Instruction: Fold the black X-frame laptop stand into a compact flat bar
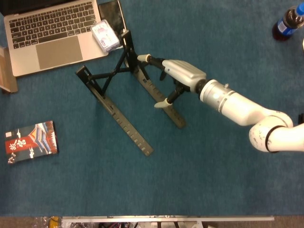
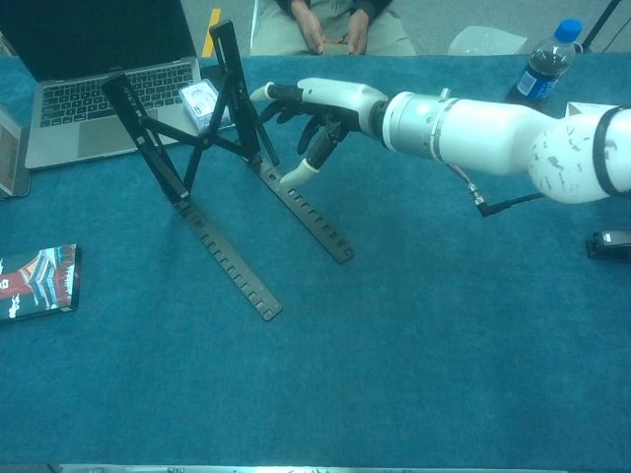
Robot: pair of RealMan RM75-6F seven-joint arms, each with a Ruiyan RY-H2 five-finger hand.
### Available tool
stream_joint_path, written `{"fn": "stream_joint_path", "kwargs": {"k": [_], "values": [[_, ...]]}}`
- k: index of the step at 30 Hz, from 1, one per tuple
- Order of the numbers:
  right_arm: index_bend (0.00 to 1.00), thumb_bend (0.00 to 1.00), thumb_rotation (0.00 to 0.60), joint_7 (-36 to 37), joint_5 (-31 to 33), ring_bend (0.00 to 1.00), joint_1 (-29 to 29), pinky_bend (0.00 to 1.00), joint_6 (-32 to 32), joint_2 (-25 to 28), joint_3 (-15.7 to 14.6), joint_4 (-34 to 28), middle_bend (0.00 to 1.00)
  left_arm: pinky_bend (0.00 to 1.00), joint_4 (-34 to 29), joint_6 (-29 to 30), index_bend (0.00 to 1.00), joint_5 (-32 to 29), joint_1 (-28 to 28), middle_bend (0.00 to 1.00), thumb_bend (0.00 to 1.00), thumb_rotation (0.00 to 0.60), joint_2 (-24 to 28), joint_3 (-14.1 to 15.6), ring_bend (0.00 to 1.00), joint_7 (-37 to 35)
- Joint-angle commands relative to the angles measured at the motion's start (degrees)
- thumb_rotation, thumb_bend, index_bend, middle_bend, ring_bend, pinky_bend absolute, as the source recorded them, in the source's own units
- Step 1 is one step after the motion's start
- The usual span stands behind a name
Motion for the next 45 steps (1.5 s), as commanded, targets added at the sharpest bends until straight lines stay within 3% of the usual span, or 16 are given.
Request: {"fn": "stream_joint_path", "kwargs": {"k": [1,24,37,45], "values": [[0.0,0.06,0.6,1.86,-0.22,0.1,-0.4,0.35,-0.81,-0.25,0.17,-0.09,0.16,0.0,-0.08,0.1,0.07,0.08,0.03,0.04,0.4,0.6,0.01,0.01,0.0,0.04],[0.0,0.07,0.6,2.64,0.48,0.1,4.21,0.35,-1.18,-11.05,0.59,15.19,0.18,0.0,0.19,0.36,0.07,0.03,0.37,0.05,0.4,0.6,0.48,0.2,0.0,-0.43],[0.0,0.07,0.6,4.1,-2.56,0.1,-1.01,0.35,1.05,-1.43,0.02,3.32,0.18,0.0,-0.29,-1.81,0.07,3.77,-1.9,0.05,0.4,0.6,1.79,0.97,0.0,-2.99],[0.0,0.07,0.6,1.65,-1.22,0.1,-4.86,0.35,6.51,6.15,-0.47,-2.65,0.18,0.0,-1.3,-5.68,0.07,10.88,-6.22,0.06,0.4,0.6,2.4,2.58,0.0,-5.46]]}}
